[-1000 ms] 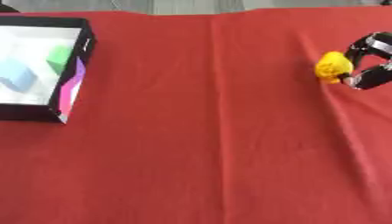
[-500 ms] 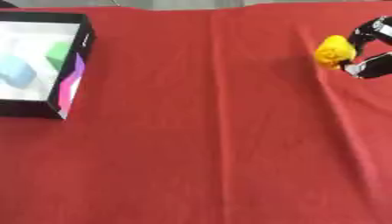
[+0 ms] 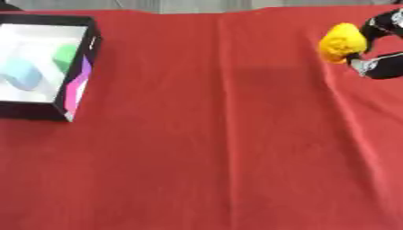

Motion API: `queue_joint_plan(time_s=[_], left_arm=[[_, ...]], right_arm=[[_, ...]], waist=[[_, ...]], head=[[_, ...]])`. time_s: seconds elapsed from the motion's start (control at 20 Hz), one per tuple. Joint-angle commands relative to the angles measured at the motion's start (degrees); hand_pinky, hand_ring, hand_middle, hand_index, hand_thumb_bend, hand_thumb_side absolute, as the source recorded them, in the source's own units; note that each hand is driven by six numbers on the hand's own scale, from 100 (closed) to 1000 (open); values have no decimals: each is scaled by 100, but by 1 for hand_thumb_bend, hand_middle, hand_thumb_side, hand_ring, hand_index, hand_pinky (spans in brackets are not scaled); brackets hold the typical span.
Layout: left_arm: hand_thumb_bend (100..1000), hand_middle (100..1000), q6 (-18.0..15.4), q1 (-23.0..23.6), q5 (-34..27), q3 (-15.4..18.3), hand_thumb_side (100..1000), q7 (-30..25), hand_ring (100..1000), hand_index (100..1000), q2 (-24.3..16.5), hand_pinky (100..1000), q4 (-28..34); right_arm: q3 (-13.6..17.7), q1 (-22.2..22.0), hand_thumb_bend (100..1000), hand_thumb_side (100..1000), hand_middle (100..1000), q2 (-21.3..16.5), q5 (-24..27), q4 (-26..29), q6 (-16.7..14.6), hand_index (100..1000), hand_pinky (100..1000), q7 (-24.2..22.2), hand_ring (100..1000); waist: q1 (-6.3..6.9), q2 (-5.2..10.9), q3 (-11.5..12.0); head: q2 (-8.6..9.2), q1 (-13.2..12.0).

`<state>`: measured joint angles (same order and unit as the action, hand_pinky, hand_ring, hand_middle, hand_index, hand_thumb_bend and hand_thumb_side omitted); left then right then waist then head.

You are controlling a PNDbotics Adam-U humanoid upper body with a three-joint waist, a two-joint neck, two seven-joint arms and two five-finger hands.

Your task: Pick up the objects with one hand, pass them to the other hand, and then place them into the box on the other side of the table.

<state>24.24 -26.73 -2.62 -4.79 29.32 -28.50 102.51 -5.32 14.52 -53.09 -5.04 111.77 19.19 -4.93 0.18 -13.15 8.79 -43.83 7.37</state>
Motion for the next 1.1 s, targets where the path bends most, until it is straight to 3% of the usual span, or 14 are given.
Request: queue_joint_plan(time_s=[0.05, 0.45, 0.65, 1.1], left_arm=[[100, 718, 24, -115, 69, 43, 832, -42, 687, 794, -257, 838, 54], [100, 720, 99, -238, 147, -49, 816, -238, 690, 795, -519, 833, 56], [100, 721, 160, -372, 224, -148, 807, -446, 692, 797, -721, 830, 65], [100, 720, 336, -774, 490, -460, 778, -1142, 692, 797, -1137, 821, 162]], right_arm=[[-72, 28, 100, 100, 369, 130, 148, 266, 77, 493, 812, 205, 627], [-449, 203, 100, 100, 356, 936, 288, 282, -10, 496, 784, 839, 601], [-696, 355, 100, 100, 355, 1393, 478, 282, 120, 498, 770, 1253, 592], [-1276, 749, 100, 100, 355, 1983, 858, 55, 340, 500, 757, 2017, 585]], waist=[[62, 214, -15], [84, 304, -75], [87, 370, -117], [82, 492, -138]], head=[[-29, -48], [-29, -163], [-29, -207], [-29, -265]])
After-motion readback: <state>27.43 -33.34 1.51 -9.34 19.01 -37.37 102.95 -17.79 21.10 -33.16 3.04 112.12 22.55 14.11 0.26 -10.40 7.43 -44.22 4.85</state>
